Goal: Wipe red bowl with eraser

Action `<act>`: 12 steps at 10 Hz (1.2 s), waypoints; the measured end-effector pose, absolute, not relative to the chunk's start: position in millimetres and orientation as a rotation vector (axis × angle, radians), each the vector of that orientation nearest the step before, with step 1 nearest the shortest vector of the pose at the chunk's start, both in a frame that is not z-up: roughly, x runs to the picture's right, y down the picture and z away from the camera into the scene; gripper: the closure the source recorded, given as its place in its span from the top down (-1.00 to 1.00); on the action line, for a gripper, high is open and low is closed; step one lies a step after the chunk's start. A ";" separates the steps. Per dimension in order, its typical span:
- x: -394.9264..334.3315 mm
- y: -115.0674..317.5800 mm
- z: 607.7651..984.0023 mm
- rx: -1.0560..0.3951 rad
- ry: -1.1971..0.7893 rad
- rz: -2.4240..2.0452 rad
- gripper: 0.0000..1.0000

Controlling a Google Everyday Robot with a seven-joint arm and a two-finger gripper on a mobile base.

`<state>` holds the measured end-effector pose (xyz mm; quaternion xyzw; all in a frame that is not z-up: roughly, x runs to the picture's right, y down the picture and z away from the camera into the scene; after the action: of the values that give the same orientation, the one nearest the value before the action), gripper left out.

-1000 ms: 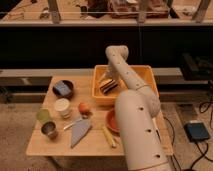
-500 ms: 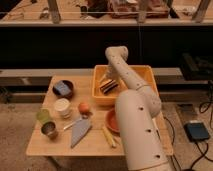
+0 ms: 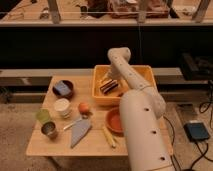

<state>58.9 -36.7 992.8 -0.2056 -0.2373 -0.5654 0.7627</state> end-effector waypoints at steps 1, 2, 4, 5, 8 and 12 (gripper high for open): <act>57.4 -36.7 994.5 -0.444 -0.511 -1.234 0.60; 55.9 -35.8 996.4 -0.444 -0.509 -1.239 0.60; 53.9 -33.7 1003.0 -0.451 -0.499 -1.246 0.60; 53.6 -32.8 1005.3 -0.455 -0.498 -1.248 0.60; 46.6 -31.8 1012.3 -0.470 -0.504 -1.260 0.60; 42.2 -24.7 1021.3 -0.494 -0.533 -1.252 0.60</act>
<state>42.2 -24.7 1021.3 -0.2260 -0.2440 -0.5727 0.7492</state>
